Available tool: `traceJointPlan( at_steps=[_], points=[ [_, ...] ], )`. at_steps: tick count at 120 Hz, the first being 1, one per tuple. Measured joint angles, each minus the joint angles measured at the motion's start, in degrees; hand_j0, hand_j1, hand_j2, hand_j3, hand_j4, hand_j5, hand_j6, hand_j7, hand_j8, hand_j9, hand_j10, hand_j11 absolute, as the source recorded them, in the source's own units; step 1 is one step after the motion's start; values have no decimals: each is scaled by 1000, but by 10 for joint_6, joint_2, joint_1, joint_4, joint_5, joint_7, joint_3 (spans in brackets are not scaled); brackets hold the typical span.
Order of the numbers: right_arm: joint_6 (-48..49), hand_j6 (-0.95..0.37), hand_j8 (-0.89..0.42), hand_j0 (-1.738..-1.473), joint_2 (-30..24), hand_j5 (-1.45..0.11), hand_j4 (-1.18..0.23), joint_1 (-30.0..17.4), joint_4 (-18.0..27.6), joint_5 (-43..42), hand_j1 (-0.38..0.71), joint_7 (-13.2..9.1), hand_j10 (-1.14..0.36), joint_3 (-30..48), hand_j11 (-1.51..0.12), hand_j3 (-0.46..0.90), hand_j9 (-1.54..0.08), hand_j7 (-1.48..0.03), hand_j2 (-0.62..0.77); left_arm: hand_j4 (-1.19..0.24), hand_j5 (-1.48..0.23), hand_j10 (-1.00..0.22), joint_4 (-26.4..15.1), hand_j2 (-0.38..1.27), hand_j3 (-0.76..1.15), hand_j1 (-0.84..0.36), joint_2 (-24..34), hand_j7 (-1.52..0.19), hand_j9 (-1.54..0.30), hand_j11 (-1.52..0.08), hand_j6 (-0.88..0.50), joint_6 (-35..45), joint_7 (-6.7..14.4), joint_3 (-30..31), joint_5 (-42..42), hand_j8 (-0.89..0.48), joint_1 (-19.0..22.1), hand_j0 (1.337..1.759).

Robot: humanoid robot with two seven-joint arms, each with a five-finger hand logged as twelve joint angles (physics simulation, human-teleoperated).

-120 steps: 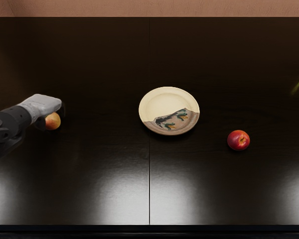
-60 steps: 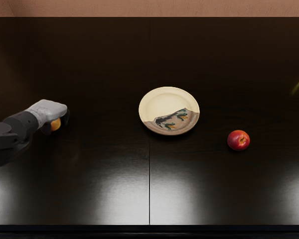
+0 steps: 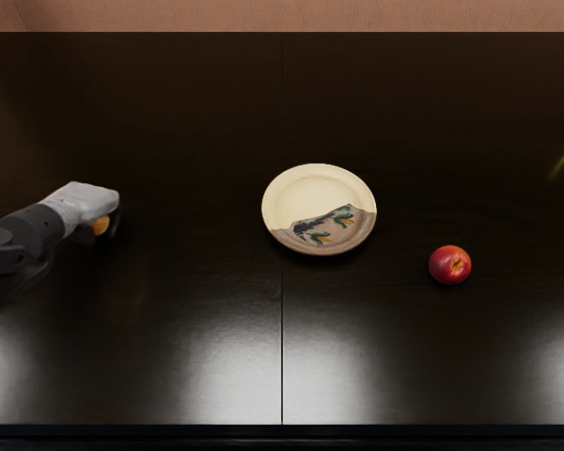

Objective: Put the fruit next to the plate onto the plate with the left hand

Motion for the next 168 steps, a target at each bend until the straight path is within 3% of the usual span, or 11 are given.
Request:
traceJointPlan(
  at_steps=[10, 21, 52, 79, 104, 146, 168],
  points=[
    [0, -31, -31, -1658, 0, -40, -31, 0, 0, 0, -312, 0, -31, 0, -40, 0, -40, -40, -7, -915, -992, -454, -2, 109, 207, -419, 13, -1125, -1132, -1226, -384, -6, 0, -6, -7, -252, -22, 1630],
    [0, -31, -31, -1658, 0, -40, -31, 0, 0, 0, -312, 0, -31, 0, -40, 0, -40, -40, -7, -917, -1004, -429, -9, 257, 132, -474, 17, -1115, -1131, -1228, -361, -29, 0, -10, -26, -221, -59, 1631],
    [0, -31, -31, -1658, 0, -40, -31, 0, 0, 0, -312, 0, -31, 0, -40, 0, -40, -40, -6, -899, -1065, -414, -48, 246, 37, -486, 6, -1142, -1168, -1234, -358, -97, 1, -10, -85, -183, -161, 1629],
    [0, -31, -31, -1658, 0, -40, -31, 0, 0, 0, -312, 0, -31, 0, -40, 0, -40, -40, -6, -872, -1126, -427, -70, 186, 12, -478, -55, -1177, -1198, -1245, -346, -123, 1, -11, -146, -185, -226, 1626],
    [0, -31, -31, -1658, 0, -40, -31, 0, 0, 0, -312, 0, -31, 0, -40, 0, -40, -40, -6, -838, -1195, -455, -78, 230, 4, -469, -121, -1205, -1216, -1253, -343, -130, 1, -12, -207, -187, -264, 1625],
    [0, -31, -31, -1658, 0, -40, -31, 0, 0, 0, -312, 0, -31, 0, -40, 0, -40, -40, -6, -859, -1155, -475, -82, 303, 1, -475, -207, -1177, -1200, -1251, -376, -129, 4, -47, -266, -212, -277, 1629],
    [0, -31, -31, -1658, 0, -40, -31, 0, 0, 0, -312, 0, -31, 0, -40, 0, -40, -40, -6, -862, -1150, -457, -64, 322, 0, -483, -262, -1180, -1205, -1256, -361, -129, 5, -68, -270, -195, -272, 1628]
  ],
)
